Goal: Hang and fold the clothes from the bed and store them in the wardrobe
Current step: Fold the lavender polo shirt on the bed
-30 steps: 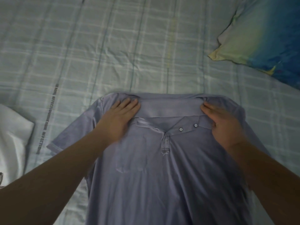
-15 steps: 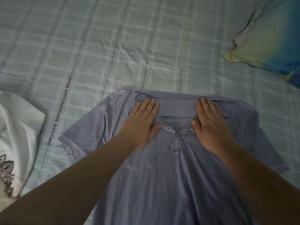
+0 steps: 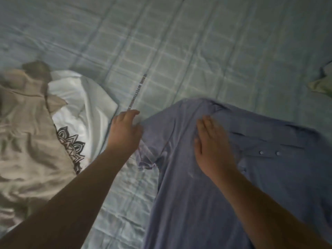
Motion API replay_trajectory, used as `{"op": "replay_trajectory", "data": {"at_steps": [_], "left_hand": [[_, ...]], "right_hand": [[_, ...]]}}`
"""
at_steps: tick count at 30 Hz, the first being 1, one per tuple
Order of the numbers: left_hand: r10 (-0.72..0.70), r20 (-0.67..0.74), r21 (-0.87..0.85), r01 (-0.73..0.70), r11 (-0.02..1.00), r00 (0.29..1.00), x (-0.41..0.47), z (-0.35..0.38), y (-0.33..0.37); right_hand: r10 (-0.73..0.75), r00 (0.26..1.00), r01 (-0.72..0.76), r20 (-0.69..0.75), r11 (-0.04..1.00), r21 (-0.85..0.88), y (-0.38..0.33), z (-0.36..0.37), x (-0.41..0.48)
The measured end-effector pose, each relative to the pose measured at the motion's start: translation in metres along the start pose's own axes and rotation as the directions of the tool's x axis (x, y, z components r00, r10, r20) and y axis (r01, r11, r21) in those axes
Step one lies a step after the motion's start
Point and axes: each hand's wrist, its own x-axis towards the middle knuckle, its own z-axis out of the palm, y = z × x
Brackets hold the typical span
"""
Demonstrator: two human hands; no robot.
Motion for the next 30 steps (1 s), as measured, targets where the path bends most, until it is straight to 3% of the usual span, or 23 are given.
{"op": "replay_trajectory", "data": {"at_steps": [2, 7, 11, 13, 17, 21, 26, 28, 30], "left_hand": [[-0.068, 0.084, -0.062, 0.073, 0.995, 0.994, 0.001, -0.008, -0.015], [0.193, 0.361, 0.064, -0.230, 0.971, 0.913, 0.003, -0.009, -0.032], [0.299, 0.222, 0.019, -0.311, 0.950, 0.928, 0.014, -0.004, -0.037], [0.251, 0.146, -0.077, -0.242, 0.967, 0.957, 0.020, -0.006, -0.037], [-0.066, 0.016, -0.236, 0.068, 0.969, 0.998, 0.035, -0.010, -0.046], [-0.159, 0.120, -0.335, 0.191, 0.923, 0.980, 0.045, -0.015, -0.060], [-0.322, 0.261, -0.560, 0.414, 0.718, 0.910, 0.045, -0.015, -0.069], [-0.339, 0.197, -0.497, 0.392, 0.774, 0.920, 0.040, -0.016, -0.065], [-0.321, 0.021, -0.304, 0.312, 0.900, 0.947, 0.026, -0.018, -0.056]], "right_hand": [[-0.033, 0.998, 0.033, 0.044, 0.999, 0.009, -0.032, 0.013, 0.006], [0.004, 0.994, -0.004, 0.110, 1.000, 0.002, -0.065, 0.038, 0.014], [0.043, 0.991, -0.042, 0.123, 0.999, -0.006, -0.067, 0.044, 0.012], [0.066, 0.993, -0.067, 0.099, 0.998, 0.008, -0.069, 0.042, 0.013], [0.131, 0.991, -0.132, 0.017, 0.989, 0.067, -0.077, 0.036, 0.019], [0.127, 0.991, -0.129, 0.045, 0.990, 0.049, -0.086, 0.042, 0.030], [0.113, 0.990, -0.105, 0.082, 0.990, -0.092, -0.098, 0.066, 0.034], [0.131, 0.990, -0.123, 0.057, 0.985, -0.125, -0.098, 0.074, 0.033], [0.144, 0.989, -0.139, 0.031, 0.981, -0.138, -0.097, 0.080, 0.033]]}}
